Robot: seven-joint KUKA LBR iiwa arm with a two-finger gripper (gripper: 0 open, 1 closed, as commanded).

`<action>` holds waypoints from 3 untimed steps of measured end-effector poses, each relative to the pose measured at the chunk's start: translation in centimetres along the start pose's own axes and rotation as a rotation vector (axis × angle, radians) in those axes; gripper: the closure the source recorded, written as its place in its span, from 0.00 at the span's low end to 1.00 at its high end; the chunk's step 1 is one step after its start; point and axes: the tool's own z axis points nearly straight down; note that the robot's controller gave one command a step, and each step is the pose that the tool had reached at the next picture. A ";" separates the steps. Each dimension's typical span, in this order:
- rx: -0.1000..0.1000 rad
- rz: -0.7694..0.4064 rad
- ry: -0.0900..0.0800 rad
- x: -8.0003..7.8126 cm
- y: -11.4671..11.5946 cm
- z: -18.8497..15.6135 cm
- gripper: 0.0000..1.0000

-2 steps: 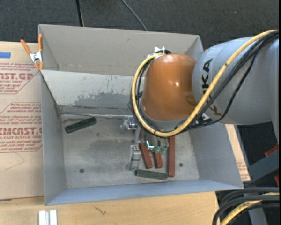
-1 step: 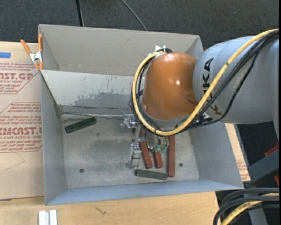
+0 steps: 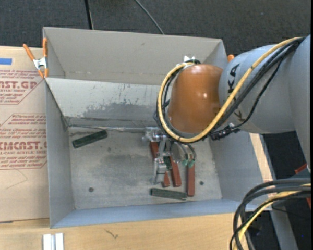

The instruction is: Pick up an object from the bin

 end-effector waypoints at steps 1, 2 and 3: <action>0.002 -0.067 0.006 1.7 -5.1 6.9 0.00; -0.003 -0.068 0.002 2.1 -7.1 10.3 0.00; 0.001 -0.172 0.011 4.8 -10.4 8.4 1.00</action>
Offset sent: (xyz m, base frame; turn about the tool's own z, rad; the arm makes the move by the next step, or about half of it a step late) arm -0.0179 -0.0461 -0.0541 -0.0139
